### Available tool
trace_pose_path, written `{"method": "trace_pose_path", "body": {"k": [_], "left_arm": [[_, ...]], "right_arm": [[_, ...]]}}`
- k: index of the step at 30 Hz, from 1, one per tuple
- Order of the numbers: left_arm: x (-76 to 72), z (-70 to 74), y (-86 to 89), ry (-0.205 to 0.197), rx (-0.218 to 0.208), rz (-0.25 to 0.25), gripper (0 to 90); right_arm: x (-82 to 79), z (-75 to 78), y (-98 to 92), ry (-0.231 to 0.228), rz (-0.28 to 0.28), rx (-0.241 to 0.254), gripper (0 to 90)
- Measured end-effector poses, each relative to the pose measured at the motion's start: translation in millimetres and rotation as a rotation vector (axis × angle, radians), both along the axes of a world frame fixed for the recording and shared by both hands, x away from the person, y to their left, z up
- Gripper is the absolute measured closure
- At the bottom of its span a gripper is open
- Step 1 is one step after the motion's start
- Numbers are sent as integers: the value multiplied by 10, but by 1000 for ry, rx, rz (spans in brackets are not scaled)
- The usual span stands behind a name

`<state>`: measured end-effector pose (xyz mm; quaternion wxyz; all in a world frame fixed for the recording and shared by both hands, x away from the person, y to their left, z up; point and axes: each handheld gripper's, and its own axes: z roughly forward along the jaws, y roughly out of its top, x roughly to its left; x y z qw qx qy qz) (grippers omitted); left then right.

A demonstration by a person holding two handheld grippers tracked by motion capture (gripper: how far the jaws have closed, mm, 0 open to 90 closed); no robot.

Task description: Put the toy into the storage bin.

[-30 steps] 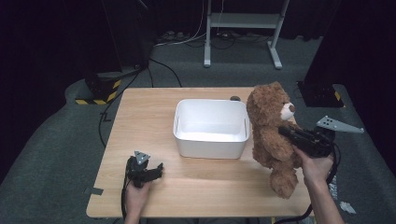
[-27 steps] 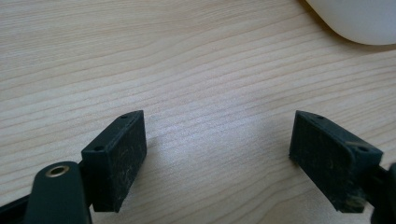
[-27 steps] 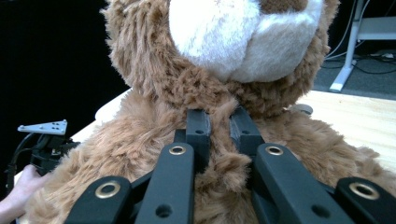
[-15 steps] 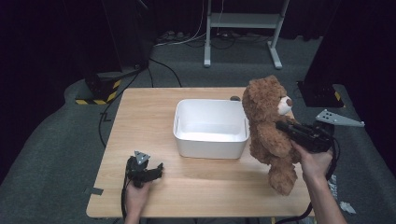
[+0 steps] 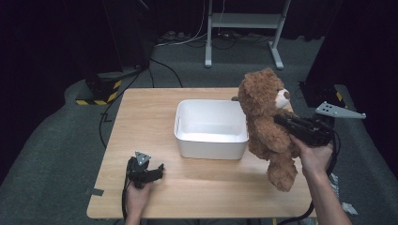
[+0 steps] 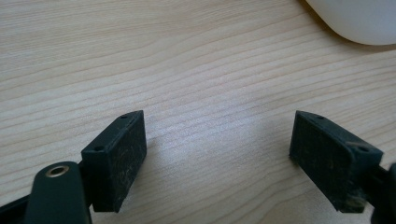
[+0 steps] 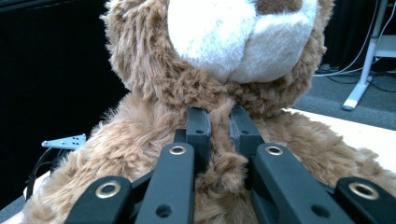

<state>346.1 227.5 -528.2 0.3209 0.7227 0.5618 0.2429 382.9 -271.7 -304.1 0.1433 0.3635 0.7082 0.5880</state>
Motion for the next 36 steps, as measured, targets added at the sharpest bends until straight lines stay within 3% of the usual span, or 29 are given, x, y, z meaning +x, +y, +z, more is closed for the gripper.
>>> {"method": "trace_pose_path", "body": {"k": [22,36], "left_arm": [[0,0,0,0,0,0,188],[0,1,1,-1,3,-1,188]], "right_arm": [[93,205,241,-24,27,-28,816],[152,252,345,-17,45,-39,821]]}}
